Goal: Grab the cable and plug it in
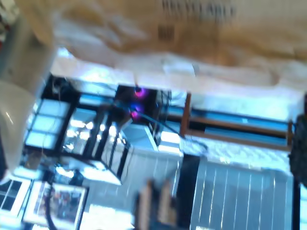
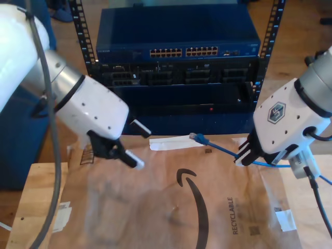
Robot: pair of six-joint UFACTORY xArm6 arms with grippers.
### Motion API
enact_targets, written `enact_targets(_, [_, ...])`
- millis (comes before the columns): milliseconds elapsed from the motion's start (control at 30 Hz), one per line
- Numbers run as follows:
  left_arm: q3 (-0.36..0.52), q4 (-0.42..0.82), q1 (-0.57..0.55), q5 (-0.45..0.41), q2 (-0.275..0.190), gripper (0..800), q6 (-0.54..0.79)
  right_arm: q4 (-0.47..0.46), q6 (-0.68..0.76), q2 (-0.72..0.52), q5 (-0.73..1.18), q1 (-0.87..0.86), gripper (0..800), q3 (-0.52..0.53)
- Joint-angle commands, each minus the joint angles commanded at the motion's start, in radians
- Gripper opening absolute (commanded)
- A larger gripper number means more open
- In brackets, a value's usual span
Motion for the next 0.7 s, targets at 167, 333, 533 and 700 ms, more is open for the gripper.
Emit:
enact_targets(167, [-0.058, -0.086, 0.000, 0.031, 0.046, 800, 0.003, 0.060, 0.000, 0.000, 0.020, -0.032, 16, -0.014])
enact_targets(333, [-0.095, -0.180, 0.000, 0.055, 0.055, 800, 0.003, 0.089, -0.002, 0.000, 0.074, -0.121, 20, -0.072])
enact_targets(533, [-0.086, -0.262, 0.000, 0.055, 0.071, 800, 0.026, 0.147, -0.011, 0.006, 0.081, -0.152, 19, -0.066])
enact_targets(700, [-0.087, -0.313, -0.003, 0.055, 0.075, 793, 0.032, 0.187, -0.012, 0.015, 0.112, -0.147, 19, -0.066])
